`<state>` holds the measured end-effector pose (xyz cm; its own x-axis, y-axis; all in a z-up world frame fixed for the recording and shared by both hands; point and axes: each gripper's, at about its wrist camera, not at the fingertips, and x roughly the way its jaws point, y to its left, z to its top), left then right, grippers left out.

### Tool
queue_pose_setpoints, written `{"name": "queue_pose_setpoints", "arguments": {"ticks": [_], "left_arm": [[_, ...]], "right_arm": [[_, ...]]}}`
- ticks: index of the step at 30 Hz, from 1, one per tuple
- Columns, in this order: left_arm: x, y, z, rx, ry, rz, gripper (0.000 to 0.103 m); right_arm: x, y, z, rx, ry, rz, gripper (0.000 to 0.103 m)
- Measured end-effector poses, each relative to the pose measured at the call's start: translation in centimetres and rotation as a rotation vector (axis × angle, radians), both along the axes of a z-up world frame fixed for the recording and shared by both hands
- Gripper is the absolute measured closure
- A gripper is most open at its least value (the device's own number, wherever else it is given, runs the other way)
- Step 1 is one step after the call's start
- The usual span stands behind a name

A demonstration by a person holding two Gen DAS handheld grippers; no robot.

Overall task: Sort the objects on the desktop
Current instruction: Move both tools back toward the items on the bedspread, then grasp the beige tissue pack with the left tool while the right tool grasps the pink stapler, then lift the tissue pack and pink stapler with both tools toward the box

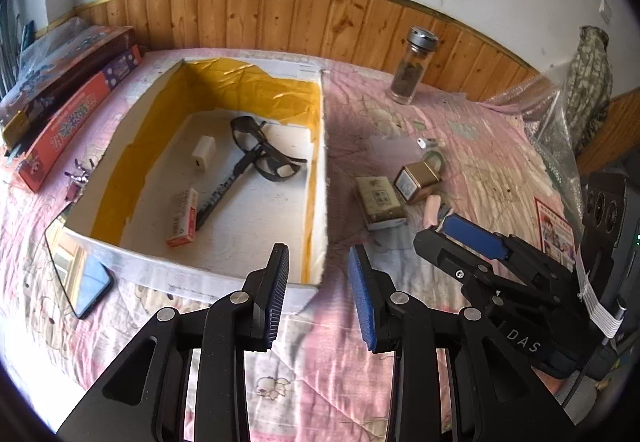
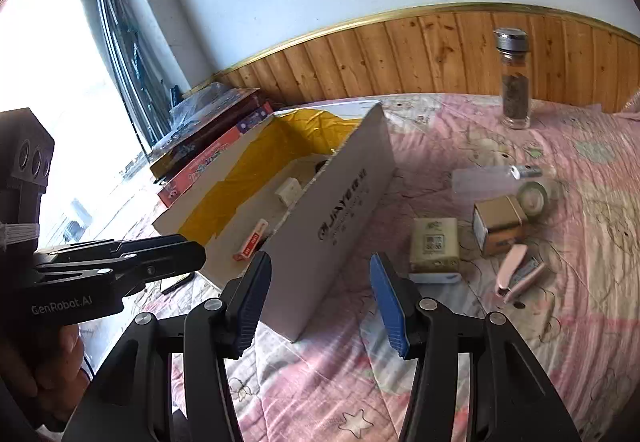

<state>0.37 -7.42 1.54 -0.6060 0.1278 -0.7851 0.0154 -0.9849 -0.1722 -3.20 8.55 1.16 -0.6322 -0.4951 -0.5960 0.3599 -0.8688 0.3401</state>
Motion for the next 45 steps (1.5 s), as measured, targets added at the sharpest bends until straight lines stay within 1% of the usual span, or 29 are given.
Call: {"name": "queue_pose_setpoints", "arguments": {"ticks": [4, 6, 8, 13, 14, 15, 16, 18, 21, 23, 26, 29, 30, 31, 32, 33, 35, 37, 38, 41, 45], "left_arm": [[-0.6, 3.3, -0.7, 0.001, -0.022, -0.052, 0.07], [-1.3, 5.0, -1.2, 0.003, -0.039, -0.073, 0.065], [-2.4, 6.3, -1.9, 0.011, -0.06, -0.082, 0.063], [-6.7, 8.6, -4.2, 0.041, -0.138, -0.08, 0.06], [-7.8, 8.9, -4.8, 0.038, -0.154, -0.079, 0.06], [-8.8, 9.1, -5.4, 0.034, -0.172, -0.078, 0.06], [-9.9, 9.4, -6.3, 0.029, -0.192, -0.072, 0.06], [-11.4, 9.5, -7.5, 0.029, -0.218, -0.059, 0.059], [-13.6, 9.4, -9.3, 0.032, -0.258, -0.033, 0.058], [-14.6, 9.3, -10.3, 0.045, -0.275, -0.028, 0.057], [-15.9, 9.3, -11.5, 0.039, -0.301, -0.012, 0.056], [-16.9, 9.4, -12.1, 0.009, -0.288, 0.01, 0.048], [-17.3, 9.4, -12.4, 0.011, -0.294, 0.01, 0.048], [-17.8, 9.4, -13.0, 0.035, -0.319, 0.007, 0.047], [-18.3, 9.2, -13.5, 0.047, -0.337, 0.016, 0.045], [-18.7, 9.2, -14.0, 0.048, -0.354, 0.024, 0.046], [-19.1, 9.5, -13.9, 0.021, -0.323, 0.021, 0.045], [-19.3, 9.6, -13.9, 0.022, -0.304, 0.019, 0.045], [-19.4, 9.5, -14.0, 0.024, -0.295, 0.02, 0.047], [-19.3, 9.9, -14.0, -0.009, -0.269, 0.005, 0.048], [-18.8, 10.6, -14.0, -0.064, -0.246, -0.004, 0.05]], "right_arm": [[0.7, 3.7, -1.2, -0.035, -0.039, -0.083, 0.05], [0.7, 5.4, -2.0, -0.045, -0.066, -0.123, 0.05], [0.6, 7.1, -3.1, -0.05, -0.102, -0.156, 0.05], [-0.6, 10.3, -5.5, -0.054, -0.179, -0.235, 0.048], [-1.1, 10.8, -5.8, -0.055, -0.191, -0.25, 0.047], [-1.6, 11.1, -6.2, -0.057, -0.204, -0.262, 0.042], [-2.2, 11.5, -6.6, -0.055, -0.216, -0.274, 0.04], [-3.3, 11.9, -7.4, -0.042, -0.229, -0.292, 0.039], [-5.2, 11.9, -8.7, -0.003, -0.25, -0.297, 0.038], [-6.3, 11.4, -9.4, 0.033, -0.252, -0.289, 0.037], [-7.9, 10.5, -10.4, 0.096, -0.252, -0.277, 0.034], [-9.2, 9.6, -11.2, 0.176, -0.243, -0.263, 0.034], [-9.6, 9.5, -11.5, 0.198, -0.239, -0.262, 0.034], [-10.0, 9.4, -11.8, 0.216, -0.235, -0.259, 0.033], [-10.2, 9.3, -11.9, 0.234, -0.219, -0.255, 0.033], [-10.5, 9.1, -11.9, 0.258, -0.207, -0.247, 0.033], [-11.0, 8.8, -12.0, 0.297, -0.19, -0.222, 0.033], [-11.3, 8.8, -12.0, 0.33, -0.176, -0.203, 0.039], [-11.3, 8.9, -12.0, 0.338, -0.168, -0.192, 0.039], [-10.9, 9.5, -12.1, 0.309, -0.155, -0.178, 0.039], [-10.5, 10.5, -12.0, 0.219, -0.15, -0.189, 0.04]]}}
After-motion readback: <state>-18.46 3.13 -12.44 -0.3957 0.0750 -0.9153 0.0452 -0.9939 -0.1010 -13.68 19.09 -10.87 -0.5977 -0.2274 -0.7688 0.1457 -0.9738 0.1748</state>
